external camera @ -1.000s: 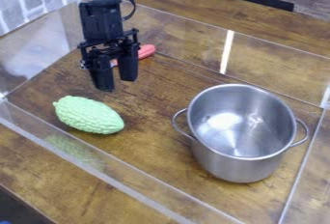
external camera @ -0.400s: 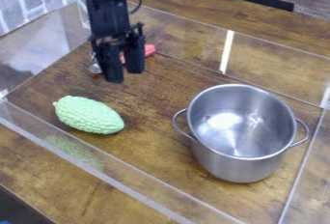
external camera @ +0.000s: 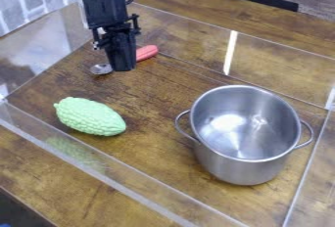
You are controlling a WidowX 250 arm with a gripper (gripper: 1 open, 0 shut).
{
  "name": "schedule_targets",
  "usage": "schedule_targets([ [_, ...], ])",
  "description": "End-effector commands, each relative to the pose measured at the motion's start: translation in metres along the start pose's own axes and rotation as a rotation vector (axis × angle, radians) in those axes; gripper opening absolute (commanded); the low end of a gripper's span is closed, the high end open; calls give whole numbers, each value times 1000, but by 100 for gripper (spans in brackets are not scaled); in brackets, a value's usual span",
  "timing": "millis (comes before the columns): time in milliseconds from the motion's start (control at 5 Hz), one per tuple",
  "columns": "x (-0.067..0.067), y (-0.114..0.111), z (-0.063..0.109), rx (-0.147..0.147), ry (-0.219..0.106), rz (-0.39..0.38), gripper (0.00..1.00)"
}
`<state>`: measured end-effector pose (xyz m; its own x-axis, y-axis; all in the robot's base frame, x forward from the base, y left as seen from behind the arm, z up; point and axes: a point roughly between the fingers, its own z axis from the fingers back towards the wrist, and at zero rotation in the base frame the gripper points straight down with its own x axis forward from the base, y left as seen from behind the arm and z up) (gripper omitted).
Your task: Remove the green object from the silver pot and put it on the table
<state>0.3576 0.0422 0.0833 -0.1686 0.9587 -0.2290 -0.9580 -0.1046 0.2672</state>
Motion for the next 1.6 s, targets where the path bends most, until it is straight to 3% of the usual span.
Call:
schedule_targets([
  [0,-8,8,48,-123,1,83,100],
  [200,-16,14,62,-154,9,147,100],
  [400,-22,12,43,-163,6,137,100],
  [600,-20,11,51,-175,26,164,100],
  [800,-9,7,59,-156,16,64,100],
  [1000,3,4,61,-137,38,-31,100],
  [1400,35,-5,44,-146,49,71,100],
])
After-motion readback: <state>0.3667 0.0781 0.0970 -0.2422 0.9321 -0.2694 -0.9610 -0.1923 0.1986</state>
